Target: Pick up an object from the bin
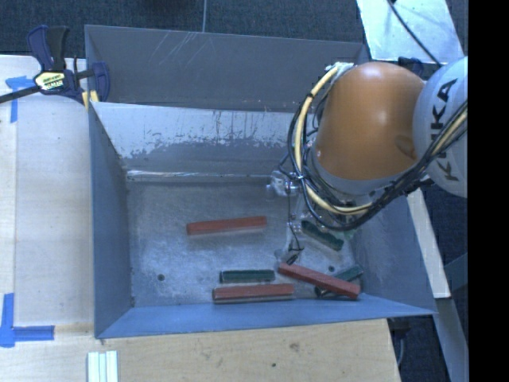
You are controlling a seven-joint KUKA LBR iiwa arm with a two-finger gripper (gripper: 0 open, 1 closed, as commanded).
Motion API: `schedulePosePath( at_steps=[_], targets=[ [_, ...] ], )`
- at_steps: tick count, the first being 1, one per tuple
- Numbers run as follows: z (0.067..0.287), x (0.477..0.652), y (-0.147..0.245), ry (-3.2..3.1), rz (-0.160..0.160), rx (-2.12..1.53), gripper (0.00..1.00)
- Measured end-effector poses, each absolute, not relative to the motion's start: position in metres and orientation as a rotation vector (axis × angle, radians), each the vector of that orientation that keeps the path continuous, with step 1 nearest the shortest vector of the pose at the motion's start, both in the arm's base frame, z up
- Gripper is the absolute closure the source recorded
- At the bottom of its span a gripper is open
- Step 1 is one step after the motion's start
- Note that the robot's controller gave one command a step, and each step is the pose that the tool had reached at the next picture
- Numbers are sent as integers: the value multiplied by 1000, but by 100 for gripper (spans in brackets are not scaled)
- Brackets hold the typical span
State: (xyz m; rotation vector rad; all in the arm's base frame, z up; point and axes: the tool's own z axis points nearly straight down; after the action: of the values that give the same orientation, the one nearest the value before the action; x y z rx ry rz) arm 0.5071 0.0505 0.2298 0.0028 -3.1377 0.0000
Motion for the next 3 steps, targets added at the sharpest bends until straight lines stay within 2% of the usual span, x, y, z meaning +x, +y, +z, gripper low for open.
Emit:
schedulePosePath(
  at_steps=[1,2,3],
  targets=[
    [67,544,72,-3140,0,59,0],
    [71,546,72,-3146,-1,56,100],
    [96,512,23,-3132,3,242,100]
  ],
)
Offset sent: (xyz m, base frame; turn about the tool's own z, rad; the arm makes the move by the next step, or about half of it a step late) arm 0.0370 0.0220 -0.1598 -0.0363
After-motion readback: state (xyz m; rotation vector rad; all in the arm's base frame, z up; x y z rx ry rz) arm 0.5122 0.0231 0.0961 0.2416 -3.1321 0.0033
